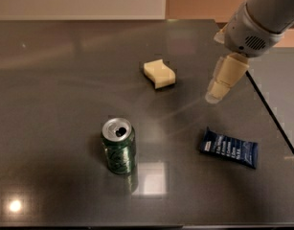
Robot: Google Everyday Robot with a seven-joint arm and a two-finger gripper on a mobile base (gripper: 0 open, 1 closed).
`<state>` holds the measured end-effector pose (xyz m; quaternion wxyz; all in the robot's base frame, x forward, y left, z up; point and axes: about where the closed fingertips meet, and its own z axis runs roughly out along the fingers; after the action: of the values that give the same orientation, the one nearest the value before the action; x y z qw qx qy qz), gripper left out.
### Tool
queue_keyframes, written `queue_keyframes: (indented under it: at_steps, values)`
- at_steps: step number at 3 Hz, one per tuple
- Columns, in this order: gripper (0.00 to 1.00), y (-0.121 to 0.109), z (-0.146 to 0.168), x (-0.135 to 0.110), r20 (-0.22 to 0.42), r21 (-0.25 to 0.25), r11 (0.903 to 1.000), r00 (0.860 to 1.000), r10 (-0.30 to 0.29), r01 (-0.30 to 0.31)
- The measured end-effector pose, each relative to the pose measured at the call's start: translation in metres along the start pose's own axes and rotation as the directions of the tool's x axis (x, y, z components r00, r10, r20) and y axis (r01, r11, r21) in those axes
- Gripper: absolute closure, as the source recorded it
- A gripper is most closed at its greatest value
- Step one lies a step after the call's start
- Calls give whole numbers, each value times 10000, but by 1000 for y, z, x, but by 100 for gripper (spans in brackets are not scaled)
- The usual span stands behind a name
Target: Move sponge near green can
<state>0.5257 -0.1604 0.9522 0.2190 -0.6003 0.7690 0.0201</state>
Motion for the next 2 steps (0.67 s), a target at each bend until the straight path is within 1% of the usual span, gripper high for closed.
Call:
queue_keyframes:
  at_steps: [1,2]
  values:
    - [0,-23,25,-23,573,92,9999,9983,62,-67]
    - [0,-43,51,-44,989,44,9997,9948,225,-230]
